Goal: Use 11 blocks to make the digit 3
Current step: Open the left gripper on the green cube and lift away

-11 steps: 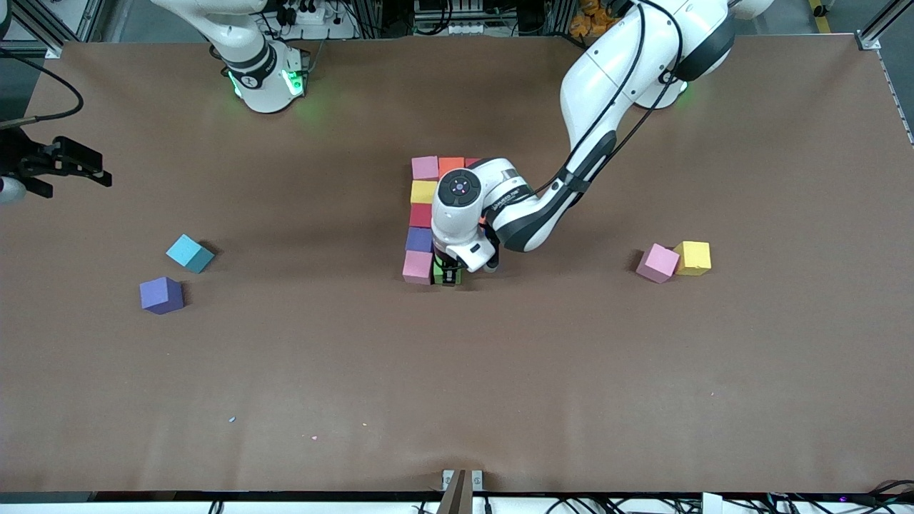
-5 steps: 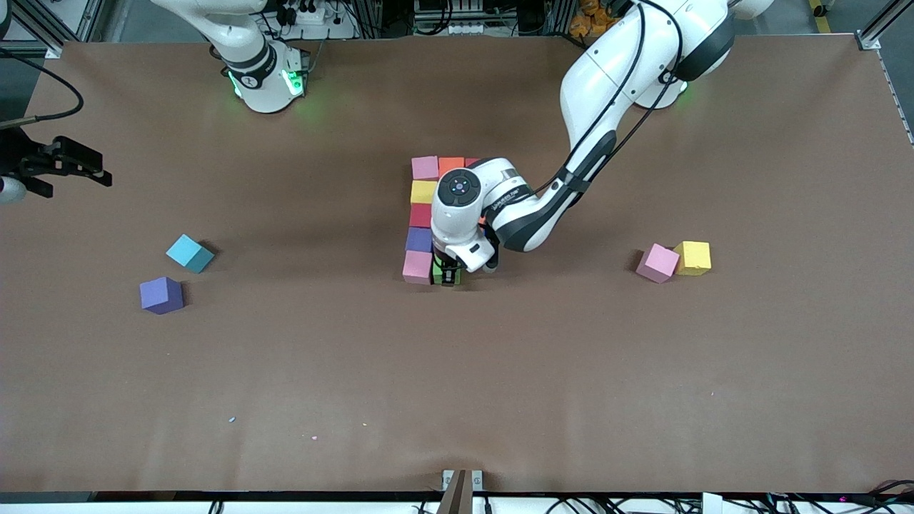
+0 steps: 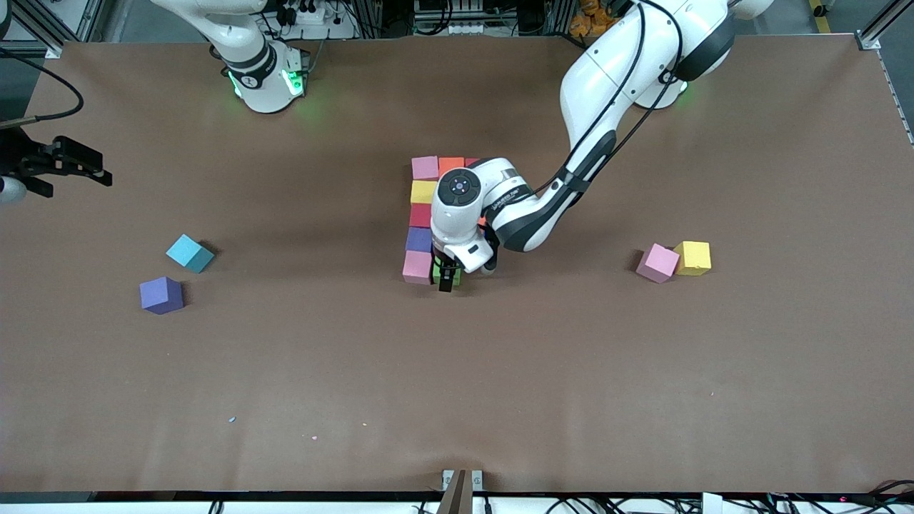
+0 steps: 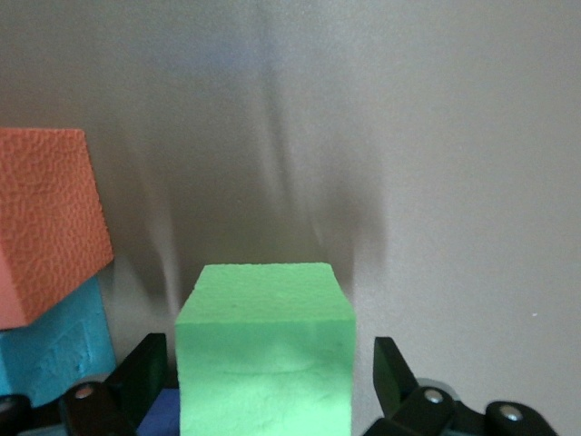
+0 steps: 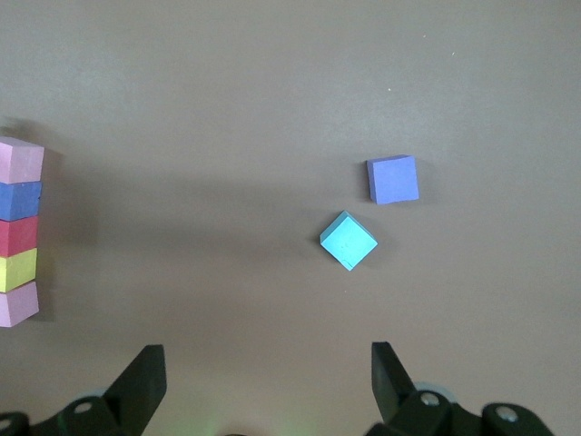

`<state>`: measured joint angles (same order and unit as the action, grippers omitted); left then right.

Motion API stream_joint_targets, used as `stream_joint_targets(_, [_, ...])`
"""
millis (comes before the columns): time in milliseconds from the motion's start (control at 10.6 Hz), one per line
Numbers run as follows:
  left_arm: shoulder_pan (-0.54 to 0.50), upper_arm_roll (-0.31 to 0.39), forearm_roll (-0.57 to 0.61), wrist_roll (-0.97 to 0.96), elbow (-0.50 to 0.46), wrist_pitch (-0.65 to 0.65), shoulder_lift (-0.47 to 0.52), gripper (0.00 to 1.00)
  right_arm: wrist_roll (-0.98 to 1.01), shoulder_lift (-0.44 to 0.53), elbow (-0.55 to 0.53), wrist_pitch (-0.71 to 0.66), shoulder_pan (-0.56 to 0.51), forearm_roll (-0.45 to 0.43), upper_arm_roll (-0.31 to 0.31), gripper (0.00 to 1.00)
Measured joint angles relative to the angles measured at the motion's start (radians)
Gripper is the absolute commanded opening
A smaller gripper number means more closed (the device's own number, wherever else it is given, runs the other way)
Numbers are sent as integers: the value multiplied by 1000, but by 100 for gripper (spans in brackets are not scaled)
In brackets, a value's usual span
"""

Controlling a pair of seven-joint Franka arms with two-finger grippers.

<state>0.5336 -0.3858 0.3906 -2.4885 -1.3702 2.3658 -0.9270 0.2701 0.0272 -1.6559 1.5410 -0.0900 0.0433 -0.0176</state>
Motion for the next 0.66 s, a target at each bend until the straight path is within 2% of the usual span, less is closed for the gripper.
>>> stream_joint_targets(659, [-1, -6, -3, 2, 14, -1, 47, 100, 0, 0, 0, 0, 0, 0, 0, 100])
